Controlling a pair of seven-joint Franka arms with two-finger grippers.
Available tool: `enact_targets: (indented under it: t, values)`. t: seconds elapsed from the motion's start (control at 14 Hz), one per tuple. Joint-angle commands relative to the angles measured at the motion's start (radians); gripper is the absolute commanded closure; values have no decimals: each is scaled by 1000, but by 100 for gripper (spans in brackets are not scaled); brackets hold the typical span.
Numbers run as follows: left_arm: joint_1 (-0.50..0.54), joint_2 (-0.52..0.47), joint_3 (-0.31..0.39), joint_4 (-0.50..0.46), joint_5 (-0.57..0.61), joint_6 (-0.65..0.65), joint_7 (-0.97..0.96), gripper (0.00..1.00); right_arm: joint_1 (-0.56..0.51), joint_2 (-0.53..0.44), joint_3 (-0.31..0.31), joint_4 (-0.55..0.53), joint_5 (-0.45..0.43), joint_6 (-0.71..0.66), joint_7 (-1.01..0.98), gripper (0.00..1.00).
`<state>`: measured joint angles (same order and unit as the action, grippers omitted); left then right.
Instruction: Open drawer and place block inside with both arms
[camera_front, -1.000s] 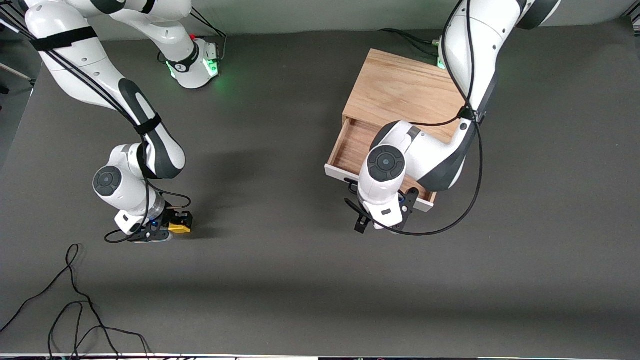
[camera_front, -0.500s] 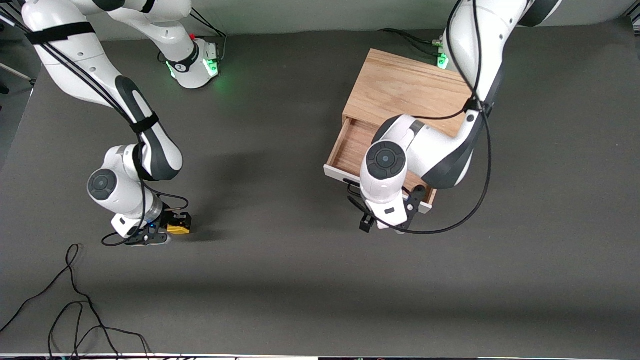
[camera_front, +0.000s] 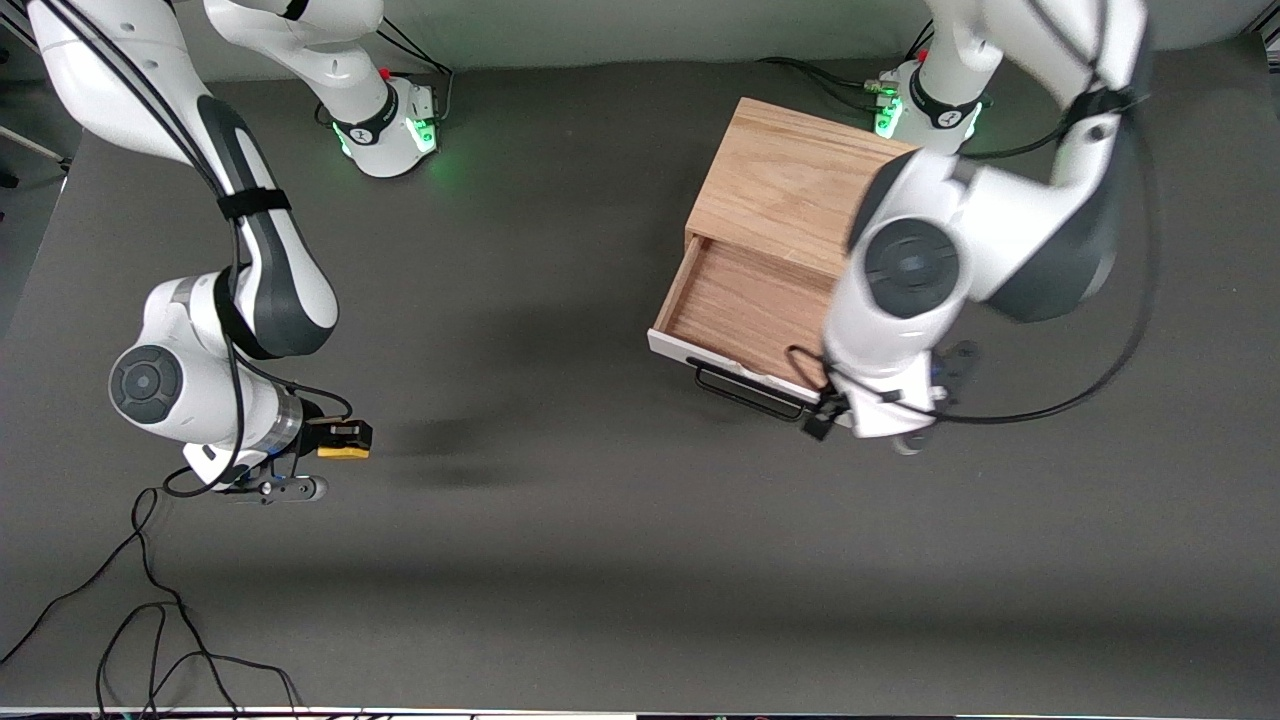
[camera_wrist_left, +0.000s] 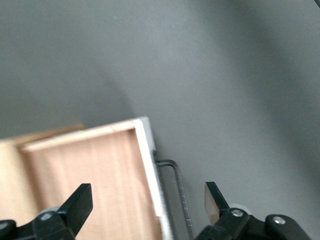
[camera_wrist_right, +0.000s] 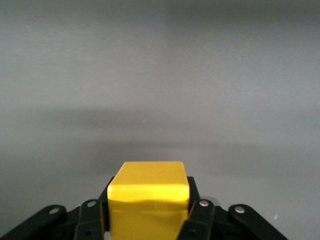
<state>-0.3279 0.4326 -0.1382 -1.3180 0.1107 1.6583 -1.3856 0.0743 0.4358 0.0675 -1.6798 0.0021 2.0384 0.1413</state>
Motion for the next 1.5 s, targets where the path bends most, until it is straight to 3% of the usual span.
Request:
enact_targets:
  t: [0.0,0.36,0.64,1.07,1.43]
  values:
    - [87,-87,-4,-24,-60,-89,185,0,5,-12,38,101,24,-121,79,98]
    - [300,-211,-4,-38,-123,-250,609,0,5,-14,158,255,22,-259,274,98]
    - [408,-314,-3,-124,-126,-261,889,0,33,-8,282,380,12,-320,527,98]
    - [469,-432,3,-250,-112,-256,1258,0,258,32,293,552,21,-334,883,98]
    - [460,-456,0,-247,-105,-259,1327,0,439,141,290,675,9,-281,1092,97]
